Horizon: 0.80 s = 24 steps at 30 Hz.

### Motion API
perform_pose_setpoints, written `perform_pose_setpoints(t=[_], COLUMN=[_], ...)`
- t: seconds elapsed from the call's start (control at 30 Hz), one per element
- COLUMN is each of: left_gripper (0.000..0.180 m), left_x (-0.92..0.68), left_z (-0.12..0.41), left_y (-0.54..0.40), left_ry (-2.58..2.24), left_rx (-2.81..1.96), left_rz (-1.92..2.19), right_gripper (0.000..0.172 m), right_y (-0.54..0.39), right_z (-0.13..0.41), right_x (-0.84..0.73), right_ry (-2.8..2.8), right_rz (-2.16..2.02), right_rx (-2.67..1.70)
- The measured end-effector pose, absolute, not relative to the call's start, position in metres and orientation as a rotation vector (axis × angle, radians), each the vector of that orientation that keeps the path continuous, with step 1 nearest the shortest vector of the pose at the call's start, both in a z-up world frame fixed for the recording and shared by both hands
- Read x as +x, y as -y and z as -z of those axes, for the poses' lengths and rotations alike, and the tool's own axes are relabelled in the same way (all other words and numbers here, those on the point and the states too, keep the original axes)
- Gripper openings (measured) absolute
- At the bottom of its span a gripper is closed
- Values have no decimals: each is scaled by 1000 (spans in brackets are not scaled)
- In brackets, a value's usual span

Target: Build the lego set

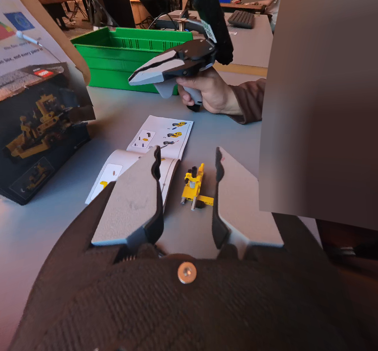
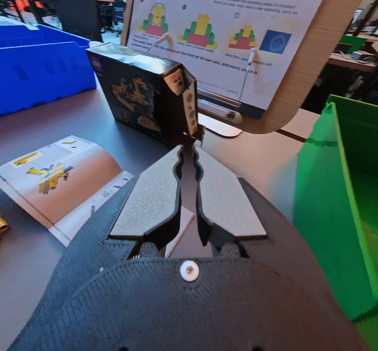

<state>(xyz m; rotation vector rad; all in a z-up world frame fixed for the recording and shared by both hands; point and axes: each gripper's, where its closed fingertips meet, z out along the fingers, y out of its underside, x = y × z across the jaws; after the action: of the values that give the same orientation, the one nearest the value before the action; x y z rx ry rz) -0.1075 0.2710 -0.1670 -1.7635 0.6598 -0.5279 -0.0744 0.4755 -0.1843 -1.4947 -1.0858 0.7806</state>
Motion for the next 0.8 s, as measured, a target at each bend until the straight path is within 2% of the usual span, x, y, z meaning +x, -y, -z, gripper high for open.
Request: perform_pose_setpoints(t=[0.1, 0.2, 0.33, 0.6, 0.8], left_gripper=[51, 41, 38, 49, 51], left_x=[-98, -95, -140, -294, -378], left_z=[150, 138, 134, 140, 137], left_y=[-255, -221, -183, -149, -186], left_ry=[-671, -664, -587, -352, -252], left_rx=[-1706, -1668, -1695, -1888, -2015], left_rz=[529, 606, 478, 72, -70], right_gripper=[6, 6, 7, 7, 6], right_y=[-479, -480, -481, -495, -501], right_z=[188, 188, 190, 192, 192], right_x=[-67, -59, -51, -43, -43], right_ry=[1060, 1046, 1011, 956, 940], right_rz=[-708, -631, -583, -559, -550], right_rx=[-1521, -1518, -1539, -1579, -1588])
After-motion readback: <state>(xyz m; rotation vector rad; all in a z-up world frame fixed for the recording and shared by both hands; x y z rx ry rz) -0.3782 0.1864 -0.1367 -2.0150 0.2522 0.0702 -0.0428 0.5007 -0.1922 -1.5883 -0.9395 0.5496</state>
